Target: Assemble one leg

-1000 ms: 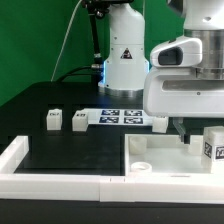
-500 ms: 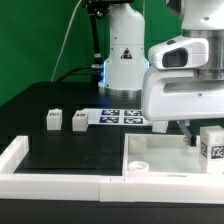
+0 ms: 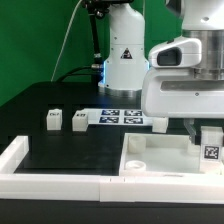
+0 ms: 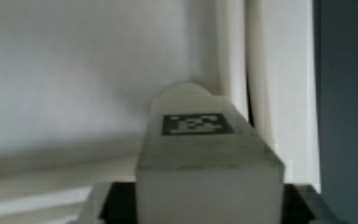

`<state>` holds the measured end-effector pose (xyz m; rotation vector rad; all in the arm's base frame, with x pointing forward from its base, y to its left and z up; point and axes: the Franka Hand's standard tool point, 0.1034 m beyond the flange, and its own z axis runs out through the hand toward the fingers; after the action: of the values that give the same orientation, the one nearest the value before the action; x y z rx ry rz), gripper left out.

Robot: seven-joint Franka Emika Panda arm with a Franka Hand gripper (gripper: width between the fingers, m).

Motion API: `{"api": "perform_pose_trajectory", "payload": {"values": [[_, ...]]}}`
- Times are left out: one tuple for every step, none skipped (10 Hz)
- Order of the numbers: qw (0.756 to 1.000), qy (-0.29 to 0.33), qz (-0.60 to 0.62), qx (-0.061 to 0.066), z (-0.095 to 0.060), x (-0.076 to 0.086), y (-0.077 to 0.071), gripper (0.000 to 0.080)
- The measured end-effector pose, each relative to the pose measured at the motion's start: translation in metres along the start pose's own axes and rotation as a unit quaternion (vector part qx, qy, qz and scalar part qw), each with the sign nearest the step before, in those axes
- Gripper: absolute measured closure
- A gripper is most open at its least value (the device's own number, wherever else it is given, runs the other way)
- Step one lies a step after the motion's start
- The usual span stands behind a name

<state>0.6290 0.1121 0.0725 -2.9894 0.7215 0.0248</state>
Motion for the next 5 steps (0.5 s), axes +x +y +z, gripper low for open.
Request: {"api": "perform_pose_trajectory", "payload": {"values": [[0.997,0.000,0.072,0.002,0.0002,-0.0026,-0.0027,0.0508],[0.989,-0.001,0.147,0.003,0.0014,-0.0041,-0.0029,0.0508],[0.983,0.001,0.183,0.007,0.0014,-0.0033,-0.0033,0.0508],[0.966,0.003,0.259,0.008,0.0014,-0.0027,-0.0035,0.0508],[0.947,0.004,0.321,0.007,0.0013,-0.0025,-0.0035,0.0508]]}}
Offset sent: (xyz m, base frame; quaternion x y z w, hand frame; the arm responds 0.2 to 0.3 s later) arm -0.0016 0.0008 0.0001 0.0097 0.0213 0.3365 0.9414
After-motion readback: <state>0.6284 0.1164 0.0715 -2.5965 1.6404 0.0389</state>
